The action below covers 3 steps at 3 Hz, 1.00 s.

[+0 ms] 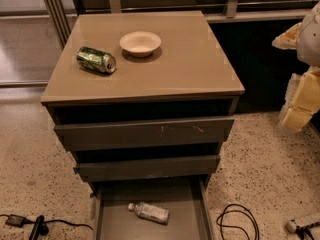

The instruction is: Pick blue plastic bottle from bottom drawer and place on counter

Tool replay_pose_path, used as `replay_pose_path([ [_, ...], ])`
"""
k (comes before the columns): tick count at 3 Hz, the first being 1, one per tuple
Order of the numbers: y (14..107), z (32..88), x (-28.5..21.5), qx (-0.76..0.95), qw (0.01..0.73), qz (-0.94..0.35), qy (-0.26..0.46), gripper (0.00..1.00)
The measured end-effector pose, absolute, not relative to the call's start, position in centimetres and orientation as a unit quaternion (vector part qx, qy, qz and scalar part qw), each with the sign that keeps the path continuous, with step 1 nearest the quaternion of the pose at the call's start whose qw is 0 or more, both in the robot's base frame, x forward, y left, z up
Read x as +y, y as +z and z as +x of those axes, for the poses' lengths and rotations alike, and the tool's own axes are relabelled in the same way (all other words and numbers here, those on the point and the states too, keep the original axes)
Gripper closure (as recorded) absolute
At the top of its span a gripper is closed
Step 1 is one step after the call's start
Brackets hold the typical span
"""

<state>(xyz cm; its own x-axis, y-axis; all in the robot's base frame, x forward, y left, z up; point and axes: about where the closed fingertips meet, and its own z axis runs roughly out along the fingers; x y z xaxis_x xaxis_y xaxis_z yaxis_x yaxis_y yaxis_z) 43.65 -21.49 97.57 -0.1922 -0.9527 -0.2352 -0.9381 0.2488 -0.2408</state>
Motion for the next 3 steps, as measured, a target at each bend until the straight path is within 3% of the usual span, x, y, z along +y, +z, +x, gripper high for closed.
replay_pose_path([
  [2, 93.2, 43.0, -20.8, 0.744, 0.212, -0.632, 0.038, 0.02],
  [3, 88.4, 42.2, -20.1, 0.731, 0.221, -0.643, 0.067, 0.33],
])
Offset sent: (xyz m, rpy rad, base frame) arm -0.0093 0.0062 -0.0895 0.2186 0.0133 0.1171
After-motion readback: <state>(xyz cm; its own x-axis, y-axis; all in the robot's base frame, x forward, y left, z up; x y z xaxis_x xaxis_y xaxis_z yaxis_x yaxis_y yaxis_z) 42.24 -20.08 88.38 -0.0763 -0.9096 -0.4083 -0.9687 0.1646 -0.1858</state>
